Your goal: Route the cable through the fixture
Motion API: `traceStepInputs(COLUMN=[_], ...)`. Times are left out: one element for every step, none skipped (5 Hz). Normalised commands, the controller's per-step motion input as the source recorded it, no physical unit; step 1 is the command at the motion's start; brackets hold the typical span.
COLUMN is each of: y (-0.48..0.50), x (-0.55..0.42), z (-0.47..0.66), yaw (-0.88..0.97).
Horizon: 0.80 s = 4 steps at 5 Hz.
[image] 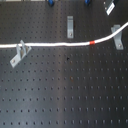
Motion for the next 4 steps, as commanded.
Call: traceStepInputs(y=[0.000,-0.408,-0.722,-0.847], x=[-0.006,-0.064,-0.031,-0.065], z=[-0.70,-0.18,0.00,0.00], yaw=[0.00,0.00,-0.04,-0.01])
